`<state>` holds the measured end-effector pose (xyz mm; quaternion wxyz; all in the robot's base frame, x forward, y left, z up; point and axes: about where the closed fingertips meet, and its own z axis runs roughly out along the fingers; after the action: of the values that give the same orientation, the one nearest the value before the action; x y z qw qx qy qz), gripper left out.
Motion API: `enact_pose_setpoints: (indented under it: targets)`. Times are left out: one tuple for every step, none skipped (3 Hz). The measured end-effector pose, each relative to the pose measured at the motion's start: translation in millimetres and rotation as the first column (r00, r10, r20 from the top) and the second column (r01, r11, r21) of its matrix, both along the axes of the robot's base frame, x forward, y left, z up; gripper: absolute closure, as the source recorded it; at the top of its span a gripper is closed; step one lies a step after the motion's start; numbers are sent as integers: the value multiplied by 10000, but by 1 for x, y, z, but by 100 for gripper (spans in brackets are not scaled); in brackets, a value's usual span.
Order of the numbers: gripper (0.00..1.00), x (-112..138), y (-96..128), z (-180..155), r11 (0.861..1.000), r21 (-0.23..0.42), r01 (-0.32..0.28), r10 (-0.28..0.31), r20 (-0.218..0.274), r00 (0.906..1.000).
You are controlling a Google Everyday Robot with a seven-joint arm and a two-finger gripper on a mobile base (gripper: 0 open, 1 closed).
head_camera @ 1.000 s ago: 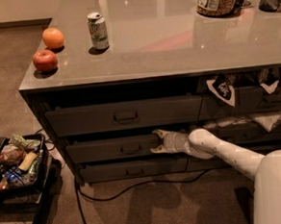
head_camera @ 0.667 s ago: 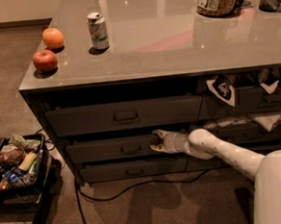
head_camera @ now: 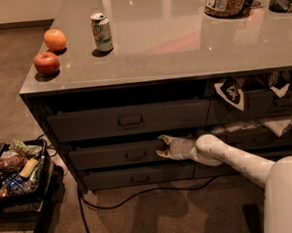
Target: Open middle drawer
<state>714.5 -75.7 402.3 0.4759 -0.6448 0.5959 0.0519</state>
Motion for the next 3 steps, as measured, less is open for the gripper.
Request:
enact_pose_setpoints:
  targets:
    - [100,0,0,0,10000,1,0,0,-1,10000]
    - [100,1,0,7,10000,1,0,0,-1,10000]
    - [100,1,0,9,10000,1,0,0,-1,10000]
